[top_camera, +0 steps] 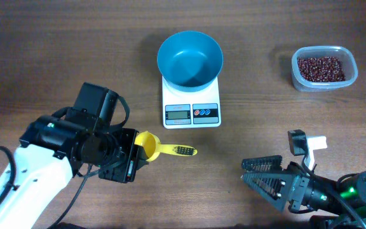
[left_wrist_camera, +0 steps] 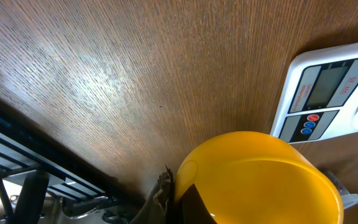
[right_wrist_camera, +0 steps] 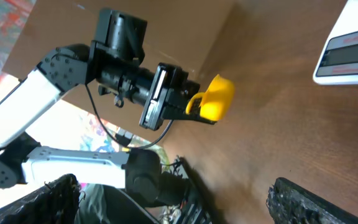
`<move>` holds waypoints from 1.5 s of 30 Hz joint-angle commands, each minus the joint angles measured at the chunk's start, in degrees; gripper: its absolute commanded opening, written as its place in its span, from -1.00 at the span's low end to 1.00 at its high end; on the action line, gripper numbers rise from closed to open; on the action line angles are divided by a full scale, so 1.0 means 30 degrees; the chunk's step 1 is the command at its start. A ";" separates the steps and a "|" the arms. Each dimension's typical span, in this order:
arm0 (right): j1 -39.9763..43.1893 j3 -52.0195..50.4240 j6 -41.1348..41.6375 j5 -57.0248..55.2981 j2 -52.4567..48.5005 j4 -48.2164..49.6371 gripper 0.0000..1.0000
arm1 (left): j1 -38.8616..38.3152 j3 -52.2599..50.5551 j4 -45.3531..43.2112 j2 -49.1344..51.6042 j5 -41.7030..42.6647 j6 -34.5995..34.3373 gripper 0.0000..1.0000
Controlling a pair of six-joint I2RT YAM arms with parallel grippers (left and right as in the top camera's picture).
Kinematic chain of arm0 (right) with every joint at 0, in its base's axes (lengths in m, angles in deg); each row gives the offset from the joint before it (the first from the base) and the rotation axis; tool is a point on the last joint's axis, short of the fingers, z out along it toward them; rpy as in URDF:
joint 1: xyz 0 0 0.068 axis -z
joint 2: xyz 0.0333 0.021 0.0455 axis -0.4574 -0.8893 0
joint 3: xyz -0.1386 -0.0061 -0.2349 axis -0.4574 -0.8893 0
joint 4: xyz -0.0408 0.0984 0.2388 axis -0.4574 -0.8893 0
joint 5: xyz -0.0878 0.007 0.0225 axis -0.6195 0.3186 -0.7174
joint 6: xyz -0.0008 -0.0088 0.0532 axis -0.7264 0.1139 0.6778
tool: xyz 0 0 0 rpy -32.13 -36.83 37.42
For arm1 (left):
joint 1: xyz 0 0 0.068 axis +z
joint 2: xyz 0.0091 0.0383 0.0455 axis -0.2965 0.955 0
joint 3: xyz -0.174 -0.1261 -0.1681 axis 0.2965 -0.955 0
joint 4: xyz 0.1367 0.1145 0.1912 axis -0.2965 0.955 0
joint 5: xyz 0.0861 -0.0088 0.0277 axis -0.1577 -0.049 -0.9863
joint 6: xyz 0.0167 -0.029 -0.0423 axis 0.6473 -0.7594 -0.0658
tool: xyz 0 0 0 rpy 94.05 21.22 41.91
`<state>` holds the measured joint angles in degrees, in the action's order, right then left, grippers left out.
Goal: Scoop item into bowl and weigh 50g on scale
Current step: 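Move the right gripper toward the scoop held by the left gripper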
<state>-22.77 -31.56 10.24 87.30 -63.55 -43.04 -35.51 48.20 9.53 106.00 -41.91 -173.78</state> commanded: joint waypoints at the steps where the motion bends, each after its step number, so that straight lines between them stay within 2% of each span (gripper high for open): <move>1: -0.0102 -0.0102 -0.0852 -0.1617 -0.0277 0.0124 0.97 | -0.0073 0.0204 -0.0015 0.0138 -0.0138 -0.0306 -1.00; 6: -0.0102 -0.0087 -0.3373 -0.5333 -0.1938 0.0124 0.97 | -0.0080 0.0204 -0.0015 0.0138 -0.0146 -0.0306 -1.00; 11: -0.0102 0.1581 -0.5508 -0.6601 -0.5588 0.0109 0.97 | -0.0073 0.0204 -0.0015 0.0138 -0.0138 -0.0306 -1.00; 14: -0.0102 0.4000 -0.5865 -0.6295 -0.9355 0.0029 0.97 | -0.0073 0.0204 -0.0015 0.0138 -0.0138 -0.0306 -1.00; 19: -0.0109 0.7635 -0.5858 -0.2681 -1.4018 -0.0386 0.97 | -0.0073 0.0204 -0.0015 0.0138 -0.0138 -0.0306 -1.00; 22: -0.0495 1.0149 -0.5850 -0.2164 -1.5147 -0.2943 0.97 | -0.0080 0.0204 -0.0015 0.0138 -0.0138 -0.0306 -1.00; 26: -0.2812 1.3180 -0.5938 -0.5486 -1.5242 -0.7060 0.97 | -0.0080 0.0204 -0.0007 0.0138 -0.0138 -0.0306 -1.00; 29: -0.5566 1.5089 -0.6929 -1.1081 -1.5329 -1.0783 0.97 | -0.0080 0.0204 -0.0007 0.0138 -0.0138 -0.0306 -1.00; 31: -0.7206 1.5089 -0.7796 -1.1183 -1.5336 -1.0783 0.97 | -0.0080 0.0204 -0.0015 0.0138 -0.0138 -0.0306 -1.00; 36: -1.0265 1.5081 -0.7847 -1.3172 -1.6597 -1.1701 1.00 | -0.0080 0.0204 -0.0007 0.0138 -0.0138 -0.0306 -1.00; 38: -1.1584 1.5081 -0.7650 -1.3325 -1.7930 -1.1730 0.68 | -0.0080 0.0204 0.0051 0.0138 -0.0138 -0.0299 -1.00; 41: -1.2874 1.5081 -0.6623 -1.3333 -1.9628 -1.0950 0.63 | -0.0073 0.0204 0.0044 0.0138 -0.0138 -0.0306 -1.00; 45: -1.4324 1.5081 -0.5442 -1.3376 -2.1318 -0.9063 0.37 | -0.0073 0.0204 0.0036 0.0138 -0.0124 -0.0321 -1.00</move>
<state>-63.88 12.61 -9.15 47.87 -126.11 -72.72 -35.51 48.29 9.55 106.11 -42.07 -173.78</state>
